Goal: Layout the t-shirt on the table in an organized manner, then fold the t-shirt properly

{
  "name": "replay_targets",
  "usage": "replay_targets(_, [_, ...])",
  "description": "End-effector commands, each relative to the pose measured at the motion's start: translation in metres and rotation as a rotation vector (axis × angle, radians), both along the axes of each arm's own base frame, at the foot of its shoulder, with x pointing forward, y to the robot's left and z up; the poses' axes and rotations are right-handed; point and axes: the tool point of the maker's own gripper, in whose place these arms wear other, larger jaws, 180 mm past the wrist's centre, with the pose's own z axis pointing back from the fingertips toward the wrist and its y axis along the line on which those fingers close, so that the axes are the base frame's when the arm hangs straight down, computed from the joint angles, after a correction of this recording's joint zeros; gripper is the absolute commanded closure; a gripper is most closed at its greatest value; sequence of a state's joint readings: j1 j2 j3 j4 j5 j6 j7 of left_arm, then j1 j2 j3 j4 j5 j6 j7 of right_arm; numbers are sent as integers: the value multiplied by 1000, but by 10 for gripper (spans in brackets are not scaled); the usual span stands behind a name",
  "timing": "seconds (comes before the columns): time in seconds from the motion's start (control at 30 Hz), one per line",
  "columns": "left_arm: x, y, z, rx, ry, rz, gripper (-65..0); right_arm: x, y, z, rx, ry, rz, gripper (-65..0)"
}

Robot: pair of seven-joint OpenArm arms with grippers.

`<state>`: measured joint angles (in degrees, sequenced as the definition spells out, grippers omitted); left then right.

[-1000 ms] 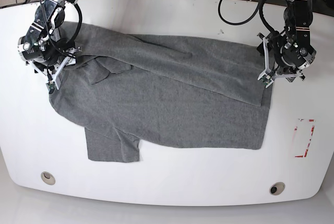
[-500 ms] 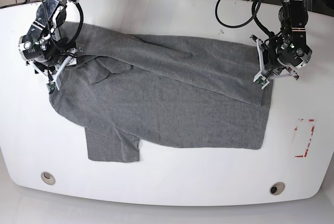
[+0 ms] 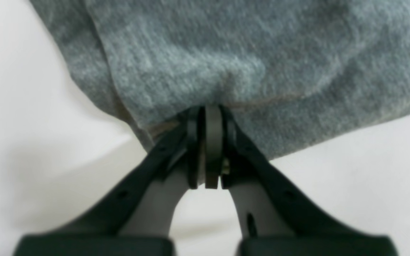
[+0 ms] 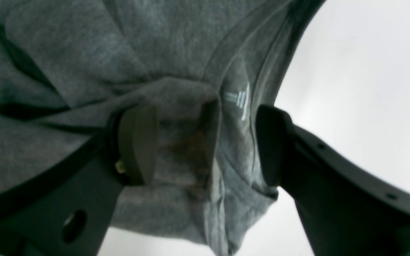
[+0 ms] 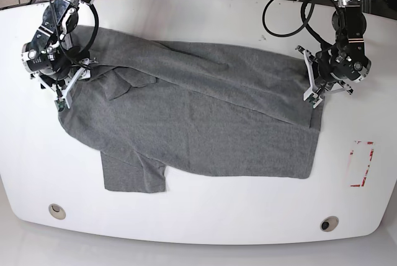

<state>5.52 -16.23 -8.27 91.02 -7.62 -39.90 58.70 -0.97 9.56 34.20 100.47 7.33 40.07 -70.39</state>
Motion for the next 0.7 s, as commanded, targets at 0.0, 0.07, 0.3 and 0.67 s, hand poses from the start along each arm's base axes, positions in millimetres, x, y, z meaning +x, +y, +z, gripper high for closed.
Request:
replay_targets(0.0, [-13, 10, -10, 43, 65, 6, 0, 6, -7, 3, -4, -21, -4, -407])
replay_targets(0.07, [-13, 11, -10, 45, 65, 6, 0, 2, -6, -8, 18, 9, -11, -407])
replay_targets(0.3, [-14, 12, -9, 50, 64, 4, 0, 3, -8, -13, 31, 1, -13, -322])
replay_targets(0.67, [-23, 20, -11, 70, 81, 1, 0, 5, -10, -10, 23, -5, -11, -41])
